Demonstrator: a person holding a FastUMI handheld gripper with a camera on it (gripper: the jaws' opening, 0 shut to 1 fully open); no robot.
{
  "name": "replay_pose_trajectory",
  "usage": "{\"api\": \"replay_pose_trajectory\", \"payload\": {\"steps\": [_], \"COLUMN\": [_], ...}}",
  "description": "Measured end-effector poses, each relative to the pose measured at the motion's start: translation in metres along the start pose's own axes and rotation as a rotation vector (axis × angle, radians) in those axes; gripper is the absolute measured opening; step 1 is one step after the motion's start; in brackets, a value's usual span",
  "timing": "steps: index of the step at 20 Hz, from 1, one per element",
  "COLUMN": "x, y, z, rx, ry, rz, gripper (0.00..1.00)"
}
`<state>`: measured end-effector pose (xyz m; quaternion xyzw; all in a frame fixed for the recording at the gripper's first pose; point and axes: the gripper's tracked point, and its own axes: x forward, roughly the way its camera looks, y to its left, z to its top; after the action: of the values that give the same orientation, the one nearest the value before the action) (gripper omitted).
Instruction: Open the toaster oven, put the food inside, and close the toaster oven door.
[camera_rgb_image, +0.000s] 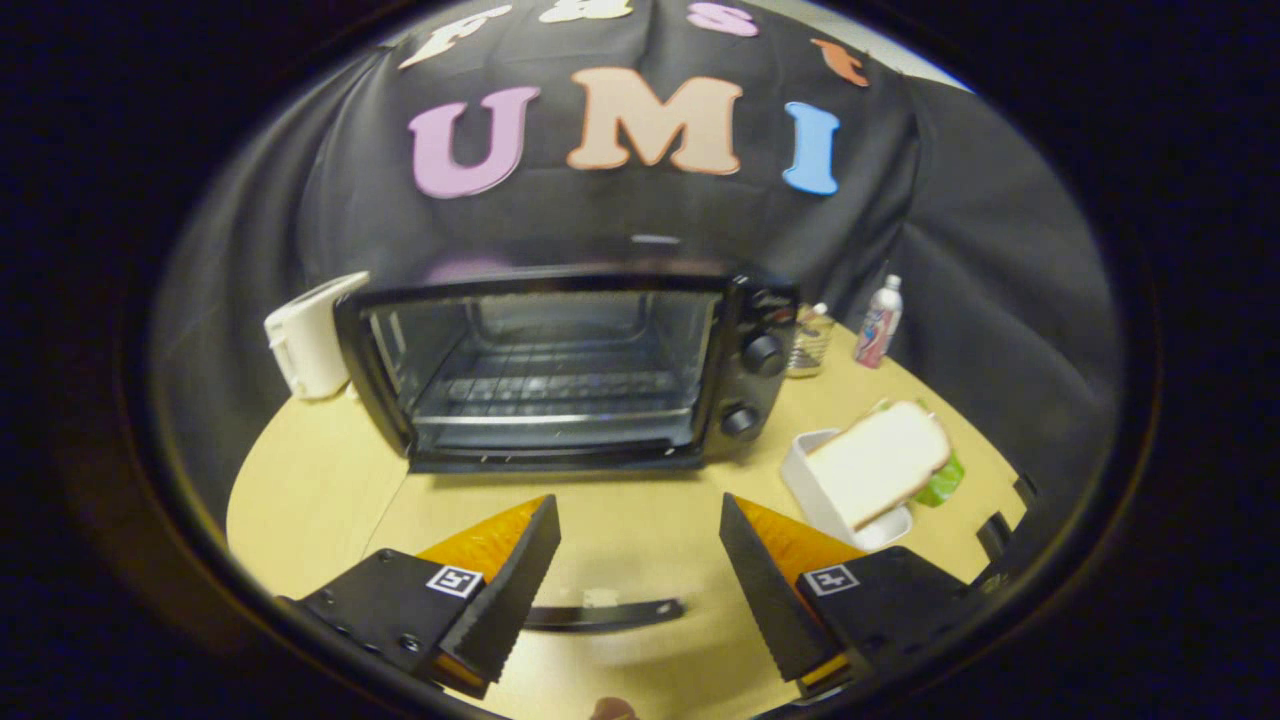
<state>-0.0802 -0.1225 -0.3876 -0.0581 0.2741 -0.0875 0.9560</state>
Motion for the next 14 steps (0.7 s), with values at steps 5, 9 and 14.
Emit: {"api": "replay_pose_trajectory", "payload": {"steps": [5, 9, 14], "x": [0.007, 0.02, 0.045], "y": [-0.118, -0.201, -0.247], "z": [0.042, 0.042, 0.014], "rx": [0.088, 0.181, 0.32], "ry": [-0.076, -0.075, -0.052], "rz": [-0.233, -0.37, -0.407], "gripper": [1.0, 1.0, 0.99]}}
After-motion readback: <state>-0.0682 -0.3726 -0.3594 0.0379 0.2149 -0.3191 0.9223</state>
